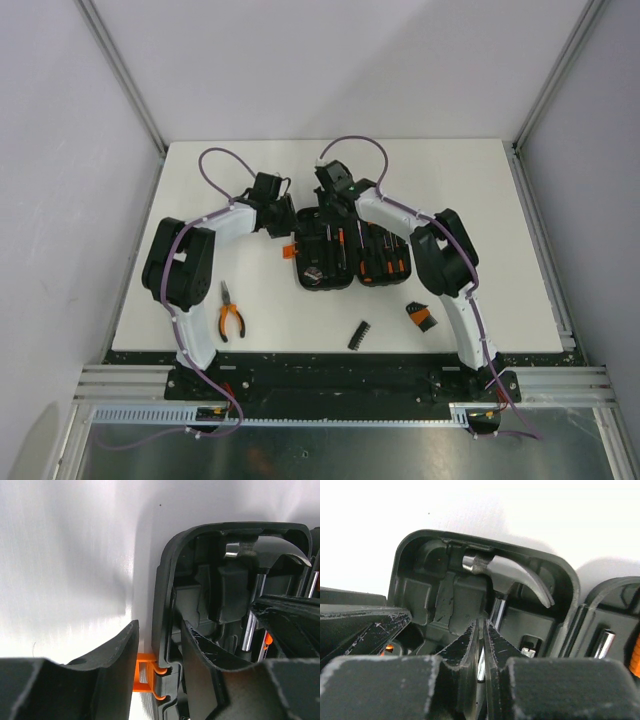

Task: Pack the tool kit

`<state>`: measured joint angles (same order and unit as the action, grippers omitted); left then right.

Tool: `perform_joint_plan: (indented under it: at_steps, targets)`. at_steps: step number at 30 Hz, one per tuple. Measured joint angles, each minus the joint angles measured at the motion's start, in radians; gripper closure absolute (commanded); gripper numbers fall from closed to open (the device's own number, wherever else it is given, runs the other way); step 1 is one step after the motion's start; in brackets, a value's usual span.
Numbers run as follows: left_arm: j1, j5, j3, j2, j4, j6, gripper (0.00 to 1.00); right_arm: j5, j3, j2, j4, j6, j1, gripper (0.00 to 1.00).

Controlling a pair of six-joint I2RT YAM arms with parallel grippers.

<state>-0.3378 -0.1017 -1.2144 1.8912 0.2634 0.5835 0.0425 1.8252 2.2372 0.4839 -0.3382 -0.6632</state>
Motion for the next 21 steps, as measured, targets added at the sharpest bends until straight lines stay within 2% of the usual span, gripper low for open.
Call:
perform_joint_plan:
  at_steps: [8,21]
  targets:
    - [0.0,-0.007,0.0,0.0,-0.004,0.0,0.59,0.055,0.056,-0.001,0.045,0.003,0.005,0.88]
    - [0.0,-0.007,0.0,0.001,-0.004,0.0,0.59,0.035,0.074,0.031,0.102,0.005,0.004,0.88]
